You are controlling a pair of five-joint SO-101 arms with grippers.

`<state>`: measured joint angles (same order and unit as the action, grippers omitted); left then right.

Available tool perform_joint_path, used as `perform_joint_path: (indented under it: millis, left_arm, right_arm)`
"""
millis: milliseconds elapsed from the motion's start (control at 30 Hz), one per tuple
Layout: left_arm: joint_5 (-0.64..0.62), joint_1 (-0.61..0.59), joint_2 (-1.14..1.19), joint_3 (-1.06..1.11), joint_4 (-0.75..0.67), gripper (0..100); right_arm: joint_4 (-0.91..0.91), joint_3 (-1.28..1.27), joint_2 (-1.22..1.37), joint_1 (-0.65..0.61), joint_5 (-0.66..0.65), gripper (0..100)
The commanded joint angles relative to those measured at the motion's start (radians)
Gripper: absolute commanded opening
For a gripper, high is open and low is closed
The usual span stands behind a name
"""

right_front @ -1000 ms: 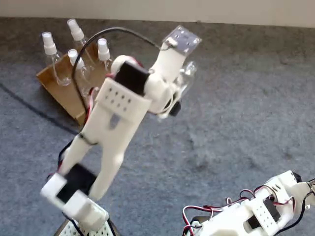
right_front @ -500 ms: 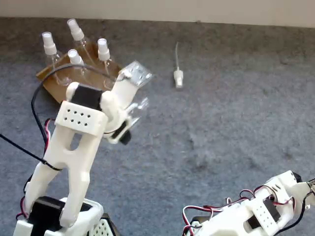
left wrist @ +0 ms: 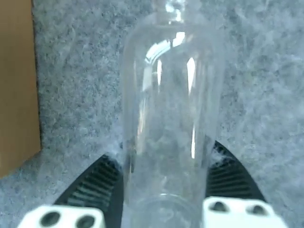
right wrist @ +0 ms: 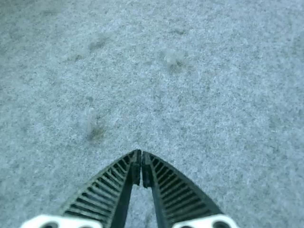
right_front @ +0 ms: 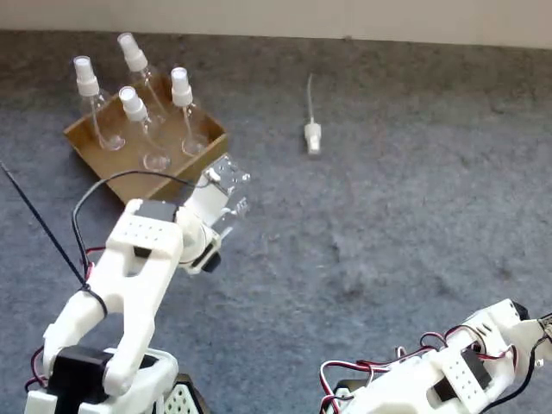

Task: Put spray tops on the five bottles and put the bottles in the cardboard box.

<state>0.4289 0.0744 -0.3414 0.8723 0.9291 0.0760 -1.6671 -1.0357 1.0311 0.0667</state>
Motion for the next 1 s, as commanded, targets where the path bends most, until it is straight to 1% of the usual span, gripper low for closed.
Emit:
perform_joint_path:
  millis: [0,67,133,300,367,667,733,833,967]
  left_arm:
    - [0.011,-0.01,-0.038,0.048,-0.083,4]
    - [0.011,-0.01,-0.038,0.065,-0.086,4]
    - [0.011,-0.013,-0.038,0.067,-0.083,6]
    - [0.011,-0.015,-0.038,0.068,-0.081,20]
    - [0.011,-0.015,-0.039,0.067,-0.081,23]
    - [0.011,-0.012,-0.047,0.053,-0.077,25]
    - [0.02,-0.008,-0.047,0.008,-0.032,25]
    - [0.058,0.005,-0.039,-0.111,0.089,25]
    - [0.055,0.025,-0.036,-0.255,0.201,25]
  right_arm:
    - [0.001,-0.102,-0.016,0.002,0.009,0.5]
    - [0.001,-0.102,-0.016,0.002,0.009,0.5]
    - [0.001,-0.102,-0.016,0.002,0.009,0.5]
    - [0.001,-0.102,-0.016,0.002,0.009,0.5]
    - [0.002,-0.102,-0.015,0.002,0.009,0.5]
    - [0.002,-0.102,-0.015,0.002,0.009,0.5]
    - [0.002,-0.102,-0.015,0.002,0.009,0.5]
    - [0.002,-0.102,-0.015,0.002,0.009,0.5]
    - [0.002,-0.102,-0.015,0.002,0.009,0.5]
